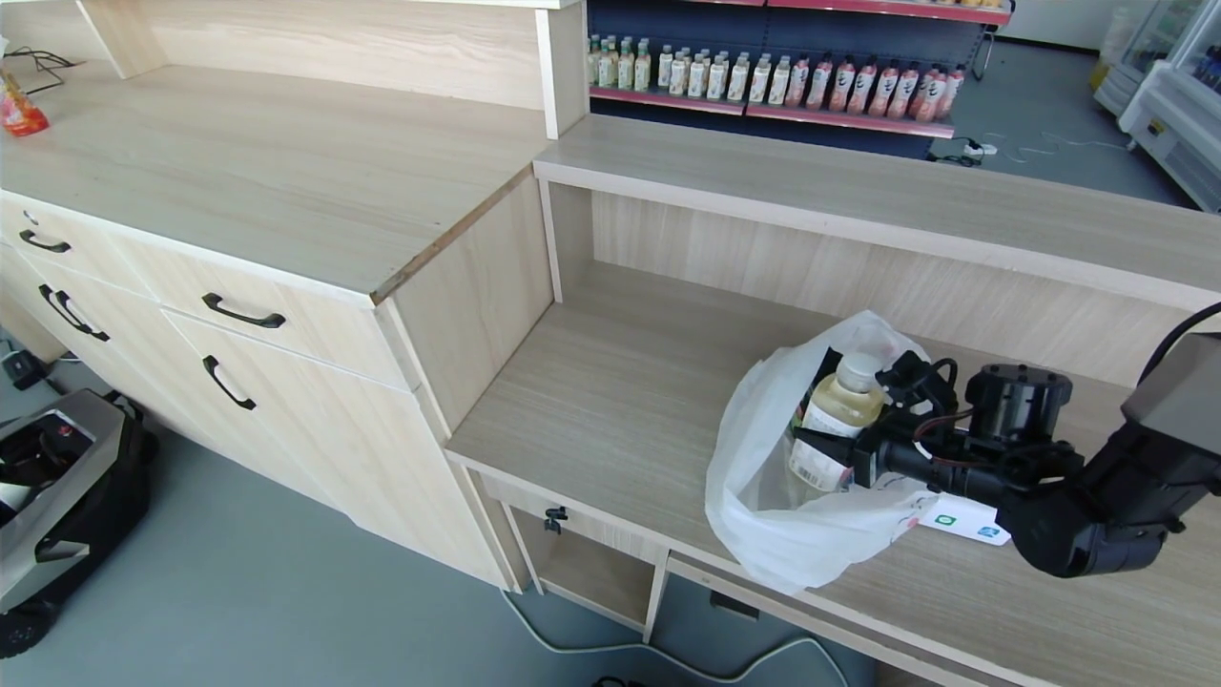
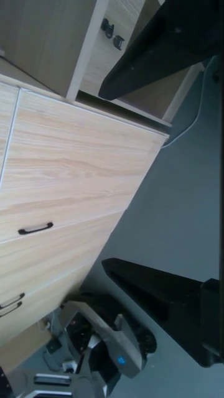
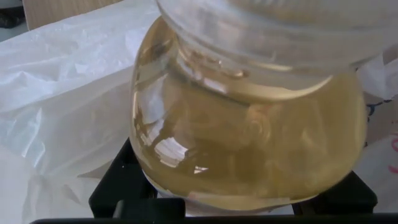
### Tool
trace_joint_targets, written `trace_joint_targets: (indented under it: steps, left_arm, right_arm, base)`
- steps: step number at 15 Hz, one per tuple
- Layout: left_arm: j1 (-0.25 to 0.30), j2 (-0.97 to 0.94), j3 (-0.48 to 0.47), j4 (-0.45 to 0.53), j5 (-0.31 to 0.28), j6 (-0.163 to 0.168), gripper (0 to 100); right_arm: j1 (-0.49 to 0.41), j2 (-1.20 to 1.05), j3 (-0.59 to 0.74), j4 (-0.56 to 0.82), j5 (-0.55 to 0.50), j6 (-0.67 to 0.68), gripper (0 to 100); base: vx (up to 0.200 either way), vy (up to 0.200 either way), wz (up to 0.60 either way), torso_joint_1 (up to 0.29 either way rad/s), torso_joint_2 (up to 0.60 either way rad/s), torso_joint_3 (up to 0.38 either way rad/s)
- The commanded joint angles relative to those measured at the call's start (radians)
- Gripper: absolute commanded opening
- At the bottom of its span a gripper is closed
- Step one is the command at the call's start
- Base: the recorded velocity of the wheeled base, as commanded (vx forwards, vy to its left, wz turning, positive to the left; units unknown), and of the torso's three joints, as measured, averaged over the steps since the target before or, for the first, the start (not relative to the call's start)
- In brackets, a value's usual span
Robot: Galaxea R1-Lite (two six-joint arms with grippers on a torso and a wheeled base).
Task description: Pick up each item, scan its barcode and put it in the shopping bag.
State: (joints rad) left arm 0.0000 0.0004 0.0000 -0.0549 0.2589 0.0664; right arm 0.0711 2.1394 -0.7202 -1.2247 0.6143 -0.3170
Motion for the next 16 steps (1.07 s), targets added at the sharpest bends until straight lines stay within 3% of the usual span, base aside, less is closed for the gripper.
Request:
trace_joint_targets:
  steps: [1, 7, 16]
  left_arm:
    - [-0.002, 0.0, 0.0, 0.0, 0.0, 0.0, 100]
    - [0.0, 0.0, 0.0, 0.0, 0.0, 0.0, 100]
    - [0.0, 0.0, 0.0, 0.0, 0.0, 0.0, 100]
  right_arm:
    - [0.009, -0.012, 0.01, -0.053, 0.001, -0.001, 0]
    - [0.009, 0.047, 0.035, -0.214, 0.004, -0.001, 0]
    - [0.006, 0.09, 0.044, -0.286, 0.002, -0.001, 0]
  base:
    - [0.0, 0.0, 0.0, 0.0, 0.0, 0.0]
    - [0.0, 0.0, 0.0, 0.0, 0.0, 0.0]
    - [0.0, 0.0, 0.0, 0.0, 0.0, 0.0]
